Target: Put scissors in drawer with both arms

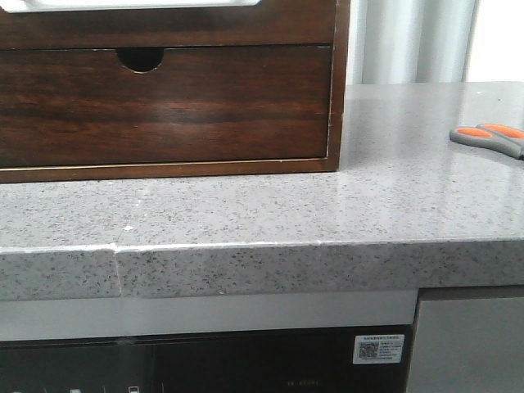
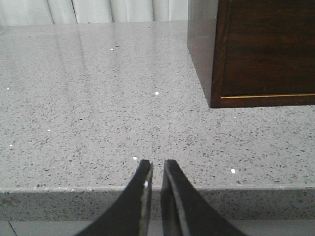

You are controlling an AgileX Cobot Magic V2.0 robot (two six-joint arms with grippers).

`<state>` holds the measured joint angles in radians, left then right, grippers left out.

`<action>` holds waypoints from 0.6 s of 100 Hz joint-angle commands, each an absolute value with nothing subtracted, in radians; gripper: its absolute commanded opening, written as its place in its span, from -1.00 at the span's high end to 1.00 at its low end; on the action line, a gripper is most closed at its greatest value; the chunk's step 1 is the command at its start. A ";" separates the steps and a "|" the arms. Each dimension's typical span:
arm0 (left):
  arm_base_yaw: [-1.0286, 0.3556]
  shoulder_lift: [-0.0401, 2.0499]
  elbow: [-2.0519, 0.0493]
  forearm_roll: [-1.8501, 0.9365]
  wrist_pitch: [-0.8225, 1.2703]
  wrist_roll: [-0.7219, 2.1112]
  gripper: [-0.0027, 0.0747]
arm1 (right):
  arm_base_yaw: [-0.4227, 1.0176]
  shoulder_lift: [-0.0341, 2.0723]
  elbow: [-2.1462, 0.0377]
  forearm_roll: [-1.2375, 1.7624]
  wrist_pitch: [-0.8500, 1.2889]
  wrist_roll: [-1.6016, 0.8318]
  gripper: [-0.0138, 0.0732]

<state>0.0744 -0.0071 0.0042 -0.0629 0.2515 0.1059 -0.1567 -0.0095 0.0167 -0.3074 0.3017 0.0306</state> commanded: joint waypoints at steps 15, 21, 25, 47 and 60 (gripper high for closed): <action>0.074 -0.039 0.020 -0.064 0.113 0.099 0.92 | -0.160 -0.030 0.029 -0.330 -0.012 0.024 0.93; 0.074 -0.039 0.020 -0.064 0.113 0.099 0.92 | -0.160 -0.030 0.029 -0.330 -0.075 0.024 0.93; 0.074 -0.039 0.020 -0.064 0.113 0.099 0.92 | -0.160 -0.030 0.029 -0.330 -0.120 0.024 0.93; 0.074 -0.039 0.020 -0.067 0.094 0.099 0.92 | -0.160 -0.030 0.029 -0.330 -0.298 0.024 0.93; 0.074 -0.039 0.018 -0.126 0.011 0.099 0.92 | -0.160 -0.030 0.028 -0.330 -0.307 0.024 0.93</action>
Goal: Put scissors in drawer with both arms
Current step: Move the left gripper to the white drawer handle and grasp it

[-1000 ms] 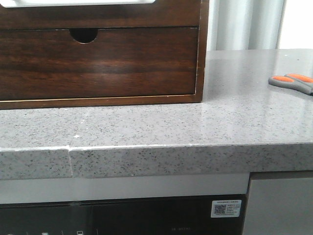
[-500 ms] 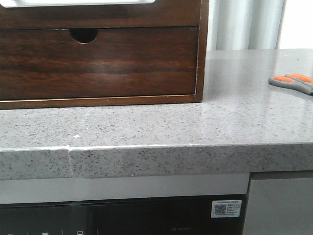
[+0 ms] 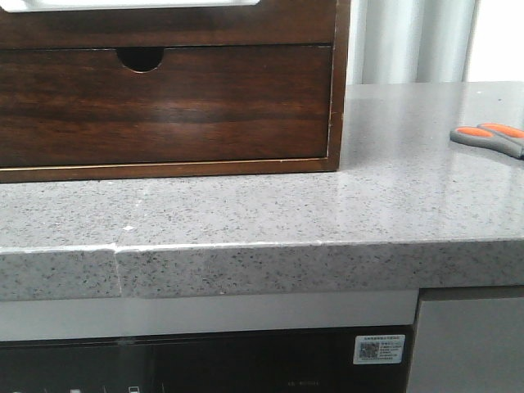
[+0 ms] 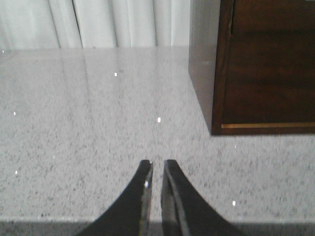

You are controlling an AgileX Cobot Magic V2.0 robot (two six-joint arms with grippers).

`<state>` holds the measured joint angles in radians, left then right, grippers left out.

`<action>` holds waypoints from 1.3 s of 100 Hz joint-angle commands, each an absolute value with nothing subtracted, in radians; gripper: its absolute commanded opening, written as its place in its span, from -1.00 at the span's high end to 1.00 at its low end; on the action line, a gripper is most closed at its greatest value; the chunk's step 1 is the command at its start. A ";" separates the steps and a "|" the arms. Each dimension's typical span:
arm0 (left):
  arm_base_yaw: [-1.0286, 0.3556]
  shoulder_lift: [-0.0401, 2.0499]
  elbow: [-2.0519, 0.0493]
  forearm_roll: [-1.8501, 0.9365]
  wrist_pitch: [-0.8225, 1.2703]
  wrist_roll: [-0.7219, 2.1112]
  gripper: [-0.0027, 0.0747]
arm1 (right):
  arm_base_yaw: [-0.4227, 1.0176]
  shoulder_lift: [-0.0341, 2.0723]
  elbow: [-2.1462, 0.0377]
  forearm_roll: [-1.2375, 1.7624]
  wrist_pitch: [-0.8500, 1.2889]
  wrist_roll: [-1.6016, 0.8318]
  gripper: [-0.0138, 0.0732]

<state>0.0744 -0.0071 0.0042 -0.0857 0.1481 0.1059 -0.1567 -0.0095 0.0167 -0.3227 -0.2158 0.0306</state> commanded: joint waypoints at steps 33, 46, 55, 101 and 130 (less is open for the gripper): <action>0.074 -0.003 -0.155 -0.097 0.091 0.099 0.92 | -0.160 0.032 -0.139 -0.326 -0.082 0.221 0.93; 0.074 0.088 -0.254 -0.100 0.171 0.099 0.92 | -0.160 0.131 -0.257 -0.202 0.097 0.230 0.93; 0.074 0.155 -0.307 -0.115 0.163 0.099 0.92 | -0.160 0.221 -0.352 -0.139 0.217 0.230 0.93; 0.074 0.332 -0.348 -0.133 -0.065 0.099 -0.18 | -0.160 0.424 -0.462 -0.134 0.272 0.230 0.93; 0.037 0.434 -0.353 0.157 -0.235 0.099 -0.19 | -0.141 0.424 -0.462 -0.134 0.371 0.230 0.93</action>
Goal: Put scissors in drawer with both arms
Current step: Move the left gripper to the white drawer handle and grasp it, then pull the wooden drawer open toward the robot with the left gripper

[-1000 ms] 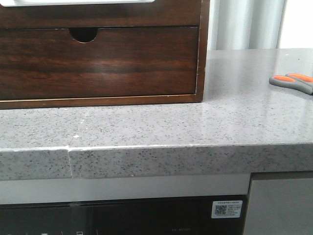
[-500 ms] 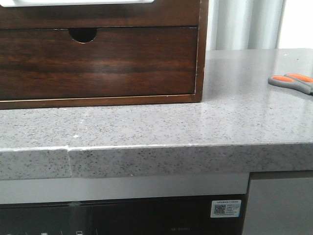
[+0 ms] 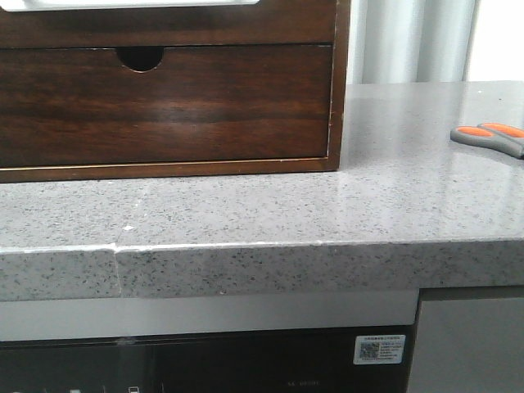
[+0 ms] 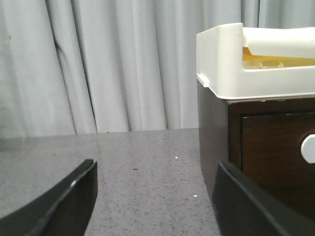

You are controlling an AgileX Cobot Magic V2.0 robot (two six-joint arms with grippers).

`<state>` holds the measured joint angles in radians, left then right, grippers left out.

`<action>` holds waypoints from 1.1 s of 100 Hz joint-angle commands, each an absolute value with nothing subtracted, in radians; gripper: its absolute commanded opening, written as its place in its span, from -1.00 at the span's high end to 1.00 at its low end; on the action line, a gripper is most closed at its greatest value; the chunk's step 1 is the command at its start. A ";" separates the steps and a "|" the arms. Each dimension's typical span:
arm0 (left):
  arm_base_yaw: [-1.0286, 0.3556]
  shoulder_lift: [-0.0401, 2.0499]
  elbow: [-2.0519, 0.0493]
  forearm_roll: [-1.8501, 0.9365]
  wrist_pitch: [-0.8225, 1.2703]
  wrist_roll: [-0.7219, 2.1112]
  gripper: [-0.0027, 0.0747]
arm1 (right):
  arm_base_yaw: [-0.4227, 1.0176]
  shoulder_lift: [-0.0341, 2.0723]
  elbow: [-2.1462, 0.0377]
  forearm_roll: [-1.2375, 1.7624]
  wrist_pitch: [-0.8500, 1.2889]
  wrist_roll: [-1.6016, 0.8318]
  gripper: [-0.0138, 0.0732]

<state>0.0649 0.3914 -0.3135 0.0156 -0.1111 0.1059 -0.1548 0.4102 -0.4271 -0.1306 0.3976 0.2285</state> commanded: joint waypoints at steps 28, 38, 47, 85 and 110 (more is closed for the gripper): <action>-0.165 0.626 -0.371 0.590 -0.411 0.099 -0.18 | -0.082 0.424 -0.462 -0.132 0.399 0.230 0.93; -0.226 0.716 -0.401 0.632 -0.411 0.103 -0.15 | -0.082 0.424 -0.462 -0.131 0.399 0.230 0.93; -0.272 0.799 -0.441 0.653 -0.411 0.110 -0.13 | -0.082 0.424 -0.462 -0.131 0.407 0.230 0.93; -0.338 1.059 -0.605 0.737 -0.413 0.238 -0.04 | -0.082 0.424 -0.462 -0.131 0.482 0.230 0.93; -0.345 1.132 -0.660 0.798 -0.422 0.294 0.01 | -0.082 0.424 -0.462 -0.131 0.497 0.230 0.93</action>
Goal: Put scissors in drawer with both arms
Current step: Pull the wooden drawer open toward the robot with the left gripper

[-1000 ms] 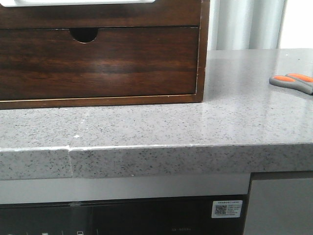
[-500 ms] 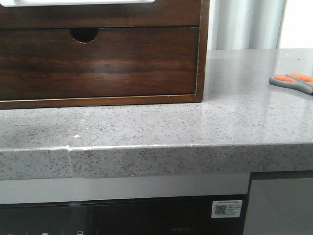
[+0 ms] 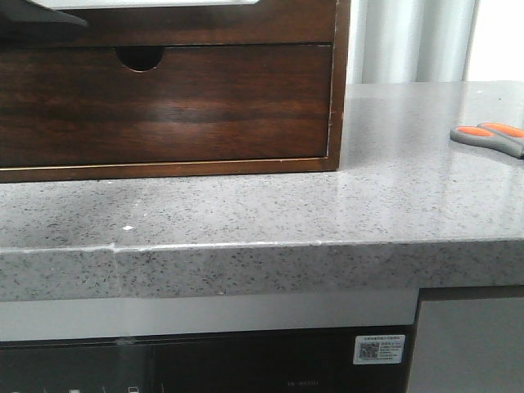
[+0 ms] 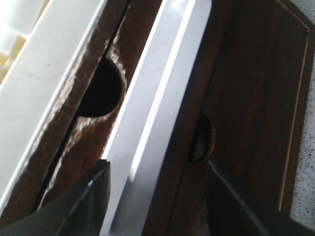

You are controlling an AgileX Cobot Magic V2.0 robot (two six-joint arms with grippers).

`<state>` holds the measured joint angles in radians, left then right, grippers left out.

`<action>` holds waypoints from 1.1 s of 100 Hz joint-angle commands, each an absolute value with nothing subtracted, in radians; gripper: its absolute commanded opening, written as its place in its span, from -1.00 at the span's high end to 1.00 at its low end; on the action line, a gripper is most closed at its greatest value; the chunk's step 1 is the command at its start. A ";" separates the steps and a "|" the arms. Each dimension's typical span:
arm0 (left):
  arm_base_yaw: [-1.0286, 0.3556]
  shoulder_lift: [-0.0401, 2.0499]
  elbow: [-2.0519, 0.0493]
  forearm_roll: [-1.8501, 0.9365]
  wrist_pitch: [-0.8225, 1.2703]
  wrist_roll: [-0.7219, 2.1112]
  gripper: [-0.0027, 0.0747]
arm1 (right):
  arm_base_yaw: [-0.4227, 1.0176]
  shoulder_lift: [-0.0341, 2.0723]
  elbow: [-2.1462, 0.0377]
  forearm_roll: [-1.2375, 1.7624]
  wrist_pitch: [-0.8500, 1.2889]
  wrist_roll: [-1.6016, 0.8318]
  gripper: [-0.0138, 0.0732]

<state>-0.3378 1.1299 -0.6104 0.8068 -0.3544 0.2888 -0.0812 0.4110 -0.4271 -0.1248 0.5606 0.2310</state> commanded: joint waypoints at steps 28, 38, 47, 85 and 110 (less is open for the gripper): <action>-0.345 1.182 -0.702 0.876 -0.426 0.294 0.13 | -0.082 0.424 -0.462 -0.131 0.497 0.230 0.93; -0.345 1.182 -0.702 0.894 -0.426 0.294 0.47 | -0.082 0.424 -0.462 -0.131 0.497 0.230 0.93; -0.345 1.182 -0.702 0.894 -0.426 0.294 0.71 | -0.082 0.424 -0.462 -0.131 0.497 0.230 0.93; -0.345 1.151 -0.699 0.916 -0.422 0.294 0.92 | -0.082 0.424 -0.462 -0.131 0.497 0.230 0.93; -0.347 1.058 -0.659 0.916 -0.395 0.290 0.92 | -0.082 0.424 -0.460 -0.131 0.497 0.230 0.93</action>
<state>-0.3399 1.1172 -0.6419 0.9855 -0.3421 0.3257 -0.0812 0.4110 -0.4271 -0.1242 0.5654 0.2310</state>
